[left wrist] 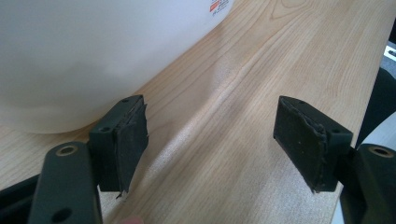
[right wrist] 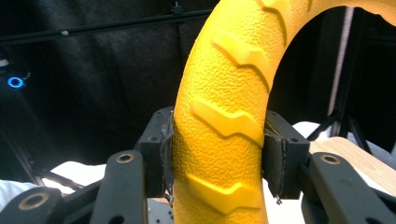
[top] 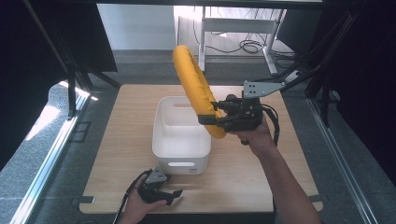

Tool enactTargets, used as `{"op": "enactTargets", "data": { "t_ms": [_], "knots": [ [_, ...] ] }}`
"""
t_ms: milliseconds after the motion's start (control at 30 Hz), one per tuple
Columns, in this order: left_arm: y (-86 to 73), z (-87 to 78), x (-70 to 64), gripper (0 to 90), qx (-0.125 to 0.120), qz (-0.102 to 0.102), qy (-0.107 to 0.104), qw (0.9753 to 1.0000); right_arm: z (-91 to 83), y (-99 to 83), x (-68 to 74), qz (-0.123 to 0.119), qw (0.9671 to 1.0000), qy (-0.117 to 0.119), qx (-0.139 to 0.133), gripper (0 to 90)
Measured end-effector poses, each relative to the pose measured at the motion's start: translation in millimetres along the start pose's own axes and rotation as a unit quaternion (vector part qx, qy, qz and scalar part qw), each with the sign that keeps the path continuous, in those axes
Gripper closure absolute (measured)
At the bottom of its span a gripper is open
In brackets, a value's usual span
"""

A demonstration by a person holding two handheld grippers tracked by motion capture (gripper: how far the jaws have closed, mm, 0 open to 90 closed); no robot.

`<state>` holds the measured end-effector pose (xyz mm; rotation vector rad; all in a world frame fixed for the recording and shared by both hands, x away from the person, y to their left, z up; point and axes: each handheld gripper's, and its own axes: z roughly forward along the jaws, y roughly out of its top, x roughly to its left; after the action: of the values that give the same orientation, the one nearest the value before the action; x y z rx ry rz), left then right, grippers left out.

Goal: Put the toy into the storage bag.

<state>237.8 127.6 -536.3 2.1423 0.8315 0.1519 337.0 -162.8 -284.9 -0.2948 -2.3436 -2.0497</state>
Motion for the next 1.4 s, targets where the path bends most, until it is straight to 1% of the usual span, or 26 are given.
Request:
{"op": "enactTargets", "data": {
  "t_ms": [33,133,200,467,500,567,767,933,1000,1200,1400],
  "knots": [
    [0.0,0.0,-0.1,26.1,0.0,0.0,0.0,1.0,3.3,0.6,1.9,-0.002,1.0,0.006,0.001,51.3],
    [0.2,-0.1,-0.3,26.1,0.001,0.001,0.0,1.0,6.8,0.5,3.5,-0.003,0.9999,0.011,0.002,51.3],
    [0.2,-0.1,-0.4,26.1,0.0,0.001,0.0,1.0,12.4,-0.5,4.3,-0.004,0.9998,0.018,0.004,51.3],
    [0.2,-0.1,-0.1,26.1,0.001,0.002,0.0,1.0,26.0,-3.9,3.2,-0.001,0.9994,0.029,0.018,51.3],
    [0.1,0.0,-0.1,26.1,0.002,0.002,0.0,1.0,29.4,-5.0,3.3,0.0,0.9993,0.034,0.018,51.3],
    [0.1,-0.1,-0.1,26.1,0.001,0.002,0.0,1.0,31.0,-5.5,3.4,0.002,0.9992,0.036,0.017,51.3],
    [-0.1,0.4,-0.7,26.2,0.002,0.0,-0.002,1.0,39.2,-7.0,4.5,0.004,0.9984,0.053,0.018,51.3],
    [-0.1,0.0,-0.5,26.1,0.001,0.0,-0.001,1.0,45.0,-9.4,3.8,0.004,0.9981,0.056,0.024,51.2],
    [-0.2,0.0,-0.6,26.1,0.001,0.0,-0.002,1.0,47.6,-11.6,3.2,0.008,0.998,0.058,0.025,51.2],
    [0.0,-0.2,-0.3,26.1,0.002,0.004,0.0,1.0,53.9,-19.9,1.0,0.019,0.9969,0.065,0.04,51.2],
    [-0.1,0.1,-0.4,26.1,0.001,0.001,0.0,1.0,57.3,-24.3,-1.8,0.021,0.9965,0.067,0.047,51.2]
  ]
}}
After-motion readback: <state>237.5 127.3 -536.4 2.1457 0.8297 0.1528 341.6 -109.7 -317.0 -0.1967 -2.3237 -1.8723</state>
